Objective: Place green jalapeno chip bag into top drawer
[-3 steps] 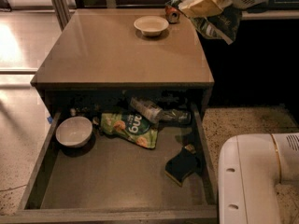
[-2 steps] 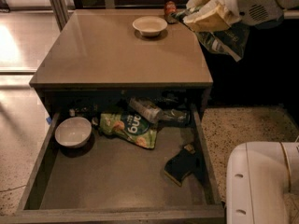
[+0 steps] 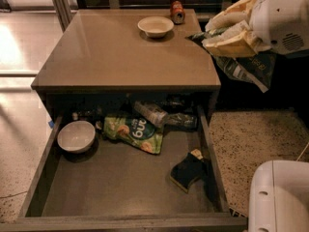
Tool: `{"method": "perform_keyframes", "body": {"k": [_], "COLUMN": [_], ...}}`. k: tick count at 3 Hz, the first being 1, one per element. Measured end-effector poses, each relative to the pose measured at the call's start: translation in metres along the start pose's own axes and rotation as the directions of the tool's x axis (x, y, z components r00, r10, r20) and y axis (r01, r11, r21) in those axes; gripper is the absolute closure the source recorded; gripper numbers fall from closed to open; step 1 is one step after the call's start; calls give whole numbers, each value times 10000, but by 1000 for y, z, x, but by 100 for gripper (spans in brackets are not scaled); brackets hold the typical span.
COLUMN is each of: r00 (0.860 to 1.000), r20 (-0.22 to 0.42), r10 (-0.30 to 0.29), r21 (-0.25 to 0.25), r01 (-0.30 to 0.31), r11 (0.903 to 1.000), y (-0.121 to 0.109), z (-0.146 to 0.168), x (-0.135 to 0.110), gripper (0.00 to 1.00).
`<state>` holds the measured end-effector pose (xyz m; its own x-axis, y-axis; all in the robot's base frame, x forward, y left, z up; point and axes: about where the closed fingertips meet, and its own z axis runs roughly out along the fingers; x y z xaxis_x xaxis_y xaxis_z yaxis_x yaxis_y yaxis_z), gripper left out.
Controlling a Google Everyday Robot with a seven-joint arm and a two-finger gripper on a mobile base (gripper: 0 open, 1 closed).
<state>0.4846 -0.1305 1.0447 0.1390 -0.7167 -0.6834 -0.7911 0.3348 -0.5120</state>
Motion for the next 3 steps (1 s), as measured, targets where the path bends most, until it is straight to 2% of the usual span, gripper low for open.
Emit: {"method": "perform_keyframes", "body": {"k": [1, 2, 3], "r00": [9995, 9970, 9970], "r20": [-132, -54, -44], "r10": [297, 768, 767], "r21": [-13, 244, 245], "r01": [-297, -767, -766], "r11": [9996, 9968, 9968], "y": [15, 21, 21], "z": [-15, -29, -29], "x": [11, 20, 20], "gripper": [100, 100, 100]}}
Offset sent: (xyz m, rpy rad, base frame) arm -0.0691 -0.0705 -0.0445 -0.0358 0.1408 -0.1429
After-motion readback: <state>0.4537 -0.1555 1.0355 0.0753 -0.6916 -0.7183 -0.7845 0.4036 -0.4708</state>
